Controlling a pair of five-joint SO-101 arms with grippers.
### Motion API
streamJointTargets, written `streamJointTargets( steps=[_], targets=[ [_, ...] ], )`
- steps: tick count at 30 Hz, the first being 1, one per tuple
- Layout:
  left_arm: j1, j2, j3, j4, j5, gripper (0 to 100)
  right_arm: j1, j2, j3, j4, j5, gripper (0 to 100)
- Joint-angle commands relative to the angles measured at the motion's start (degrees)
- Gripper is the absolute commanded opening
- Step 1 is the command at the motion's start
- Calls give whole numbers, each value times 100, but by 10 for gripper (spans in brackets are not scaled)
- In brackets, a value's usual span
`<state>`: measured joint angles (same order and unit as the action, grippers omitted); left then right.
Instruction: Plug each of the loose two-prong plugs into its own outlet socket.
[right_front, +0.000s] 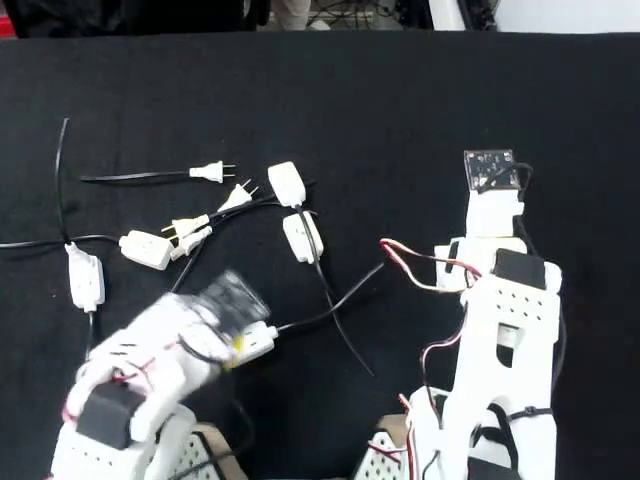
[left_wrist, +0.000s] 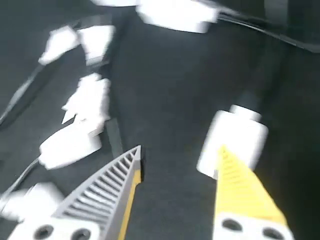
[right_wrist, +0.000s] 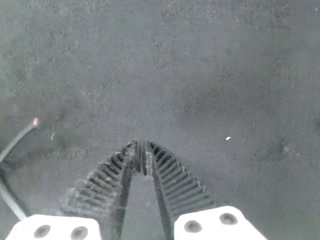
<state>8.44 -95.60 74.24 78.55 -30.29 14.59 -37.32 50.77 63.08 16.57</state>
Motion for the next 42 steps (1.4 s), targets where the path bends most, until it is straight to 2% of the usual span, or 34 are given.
streamJointTargets(
  steps=[1,7,10,13,15,18,25,31,36,42],
  targets=[
    [-1279,-44,-338,-281,264,230,-624,22,-523,273,246,21],
    [-2413,-53,-321,62,360,230,-2048,40,-1270,853,993,22],
    [-3143,-88,-198,-202,905,230,-2716,365,-1974,1196,1002,23],
    [-3829,-53,242,-862,1407,230,-3332,1279,-2967,1591,1020,26],
    [-3960,-88,655,-1099,1644,230,-3622,2132,-3705,1802,1108,52],
    [-3978,-97,1174,-1231,1609,230,-3921,3547,-5033,2092,1099,95],
    [-4180,-105,1578,-1284,1002,230,-4193,6703,-8840,2382,-448,106],
    [-4180,-105,1833,-1319,607,230,-4202,8998,-12189,2365,-2813,106],
    [-4180,-105,1842,-1310,527,230,-4624,10730,-14598,2365,-3648,106],
    [-4180,-105,1851,-1284,527,230,-4862,11160,-14193,2031,-3771,107]
  ],
)
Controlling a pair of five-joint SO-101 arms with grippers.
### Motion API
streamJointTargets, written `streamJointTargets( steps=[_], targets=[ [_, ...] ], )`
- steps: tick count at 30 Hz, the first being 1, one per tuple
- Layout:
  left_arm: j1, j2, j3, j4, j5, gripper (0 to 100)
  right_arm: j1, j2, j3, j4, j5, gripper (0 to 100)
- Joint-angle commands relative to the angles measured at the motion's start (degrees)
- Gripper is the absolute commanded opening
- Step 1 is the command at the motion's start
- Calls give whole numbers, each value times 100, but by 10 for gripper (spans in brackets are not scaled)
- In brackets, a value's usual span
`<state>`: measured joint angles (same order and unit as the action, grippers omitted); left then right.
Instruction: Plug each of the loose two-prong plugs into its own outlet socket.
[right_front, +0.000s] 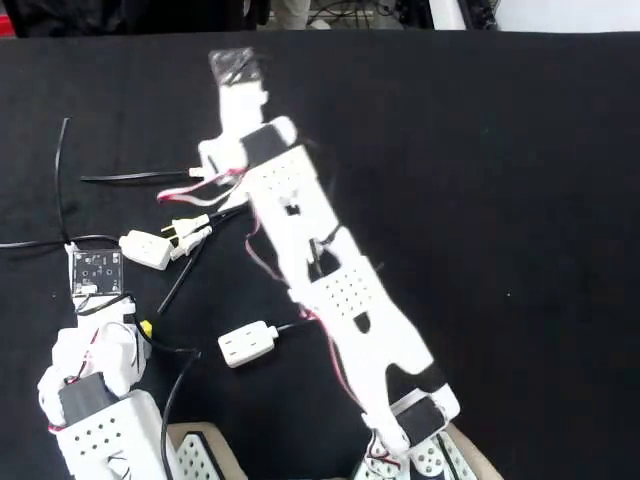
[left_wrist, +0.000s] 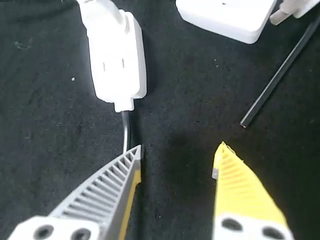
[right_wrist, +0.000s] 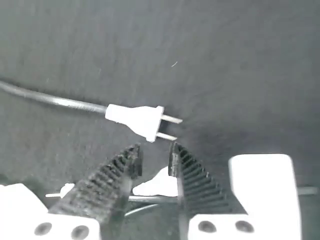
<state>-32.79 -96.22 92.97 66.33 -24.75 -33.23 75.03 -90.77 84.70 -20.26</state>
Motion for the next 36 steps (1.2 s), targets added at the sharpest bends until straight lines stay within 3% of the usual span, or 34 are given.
streamJointTargets(
  steps=[1,5,10,12,22,30,36],
  targets=[
    [-57,-44,-22,-62,-26,230,-70,-101,22,-132,-88,107],
    [-57,-44,-22,-62,-26,230,-18,-57,84,-70,-316,123],
    [-57,-44,22,-105,-35,230,-26,-57,84,466,-1398,312],
    [-40,-44,31,-105,-35,230,-35,-48,84,580,-1635,344],
    [-31,-44,31,-105,-35,230,-167,497,22,132,-2040,201],
    [-22,-44,40,-105,-35,230,-158,611,-356,0,-1978,44],
    [-22,-44,40,-105,-35,230,-167,541,-505,484,-1512,21]
  ],
)
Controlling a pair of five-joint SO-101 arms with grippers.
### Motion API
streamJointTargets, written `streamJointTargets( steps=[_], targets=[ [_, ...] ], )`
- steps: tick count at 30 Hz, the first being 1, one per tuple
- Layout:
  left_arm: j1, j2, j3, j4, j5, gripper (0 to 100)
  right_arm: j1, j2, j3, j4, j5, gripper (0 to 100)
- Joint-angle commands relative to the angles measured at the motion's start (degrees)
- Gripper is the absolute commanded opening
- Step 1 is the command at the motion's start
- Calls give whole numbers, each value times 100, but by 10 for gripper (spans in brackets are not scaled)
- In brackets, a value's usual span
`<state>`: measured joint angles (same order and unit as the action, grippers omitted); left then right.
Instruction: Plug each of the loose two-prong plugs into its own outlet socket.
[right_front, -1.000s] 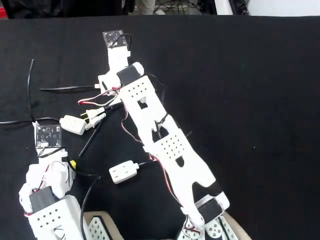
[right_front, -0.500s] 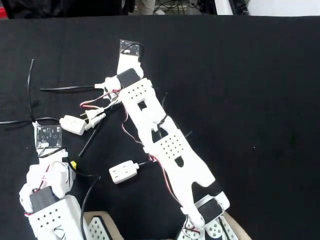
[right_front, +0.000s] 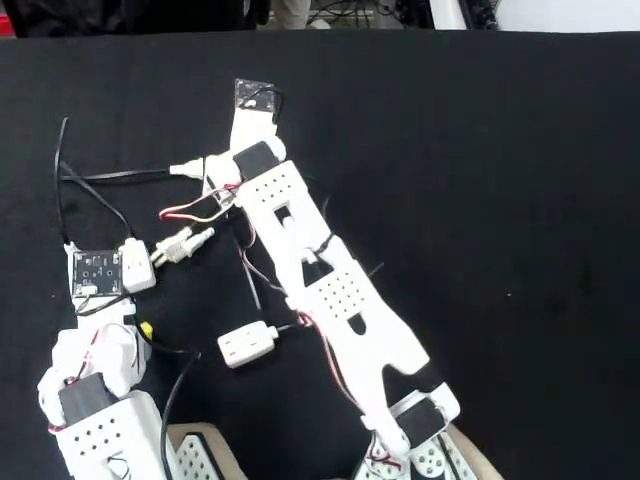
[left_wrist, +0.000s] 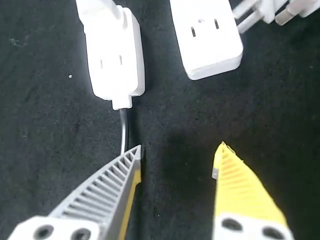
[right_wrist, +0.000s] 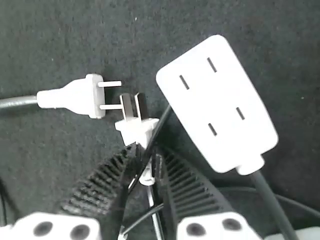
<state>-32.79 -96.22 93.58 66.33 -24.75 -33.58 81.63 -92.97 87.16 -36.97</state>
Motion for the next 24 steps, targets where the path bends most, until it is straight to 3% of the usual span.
streamJointTargets(
  steps=[1,5,11,15,18,24],
  targets=[
    [-22,-44,-22,-105,-35,230,-132,-171,-286,325,167,21],
    [-22,-44,-22,-105,-35,230,-53,-497,-286,765,237,21],
    [-22,-44,-22,-105,-35,230,229,-998,-286,1240,1134,24],
    [-22,-44,-22,-105,-35,230,712,-1332,-286,1380,2242,31],
    [-22,-44,-22,-105,-35,230,1073,-1560,-277,1380,3244,90],
    [-22,-44,-13,-105,-35,230,1204,-1789,-215,1398,3912,157]
  ],
)
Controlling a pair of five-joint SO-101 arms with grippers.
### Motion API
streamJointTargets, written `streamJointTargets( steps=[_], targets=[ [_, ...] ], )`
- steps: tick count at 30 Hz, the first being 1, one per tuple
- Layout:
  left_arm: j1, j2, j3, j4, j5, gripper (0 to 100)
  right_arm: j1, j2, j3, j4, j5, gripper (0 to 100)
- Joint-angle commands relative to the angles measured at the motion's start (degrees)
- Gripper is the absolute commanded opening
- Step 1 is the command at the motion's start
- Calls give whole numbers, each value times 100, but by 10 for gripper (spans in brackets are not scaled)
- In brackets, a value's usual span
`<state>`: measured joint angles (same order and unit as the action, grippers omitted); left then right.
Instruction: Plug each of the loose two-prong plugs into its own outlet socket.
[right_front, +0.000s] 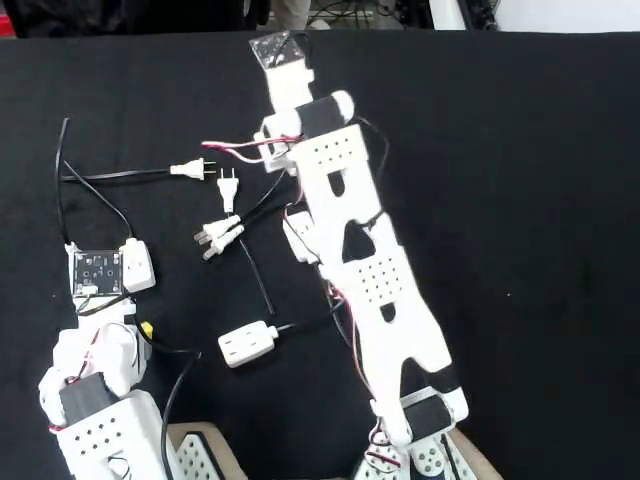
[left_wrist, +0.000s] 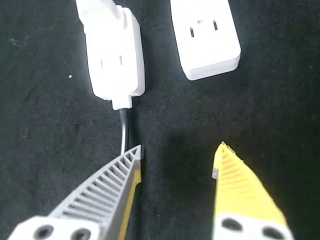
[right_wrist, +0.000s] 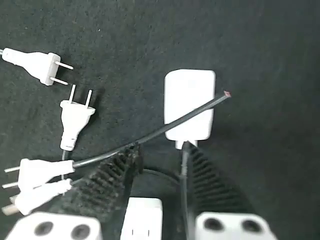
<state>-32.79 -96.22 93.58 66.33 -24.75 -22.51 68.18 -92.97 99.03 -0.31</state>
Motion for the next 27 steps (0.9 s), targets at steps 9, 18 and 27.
streamJointTargets(
  steps=[9,18,27],
  targets=[
    [-22,-44,-13,-105,-35,230,-431,-391,-48,220,-149,158],
    [-22,-44,-13,-105,-35,230,-1776,-163,927,185,-3516,159],
    [-22,-44,-13,-105,-35,230,-1811,505,409,141,-4712,159]
  ],
)
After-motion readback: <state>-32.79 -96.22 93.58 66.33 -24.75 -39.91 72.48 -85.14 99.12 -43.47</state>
